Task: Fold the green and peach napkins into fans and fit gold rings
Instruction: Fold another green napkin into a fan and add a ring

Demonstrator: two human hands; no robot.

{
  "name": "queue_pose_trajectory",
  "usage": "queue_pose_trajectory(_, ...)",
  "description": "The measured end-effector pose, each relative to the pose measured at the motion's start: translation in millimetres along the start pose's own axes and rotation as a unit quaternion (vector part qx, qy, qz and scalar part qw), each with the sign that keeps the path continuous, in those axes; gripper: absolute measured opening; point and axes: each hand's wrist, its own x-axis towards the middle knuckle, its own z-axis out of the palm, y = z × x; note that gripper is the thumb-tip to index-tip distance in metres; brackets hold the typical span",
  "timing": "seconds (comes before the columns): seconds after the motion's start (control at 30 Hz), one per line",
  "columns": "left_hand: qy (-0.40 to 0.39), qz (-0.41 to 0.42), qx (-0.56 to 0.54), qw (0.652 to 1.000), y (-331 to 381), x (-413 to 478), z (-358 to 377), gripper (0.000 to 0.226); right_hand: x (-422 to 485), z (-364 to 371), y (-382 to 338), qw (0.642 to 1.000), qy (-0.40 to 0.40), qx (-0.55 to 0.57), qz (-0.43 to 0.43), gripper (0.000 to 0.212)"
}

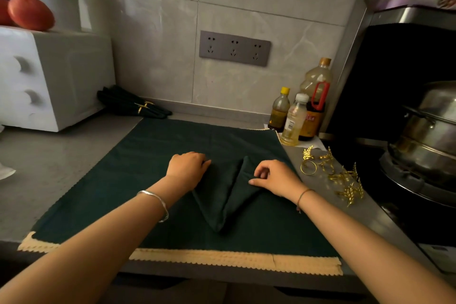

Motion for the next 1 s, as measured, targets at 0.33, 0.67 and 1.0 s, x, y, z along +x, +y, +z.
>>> queue_pose_trajectory(0.33, -0.159, -0.010, -0.129, 0.979, 40, -48, -12, 0.066, 4, 11, -1, 0.996, 0.016, 0.050, 0.068, 0.029)
queue_pose_trajectory(0.67, -0.056, 0.221, 0.051, 0.972, 43, -26, 22, 0.053, -10, 34, 0, 0.990, 0.131, 0.046, 0.011, 0.022)
queue_pose_trajectory(1.0, -0.091, 0.182, 0.009, 0.979, 39, -25, 40, 0.053, -30, 22, 5, 0.992, 0.057, 0.049, -0.097, 0.028)
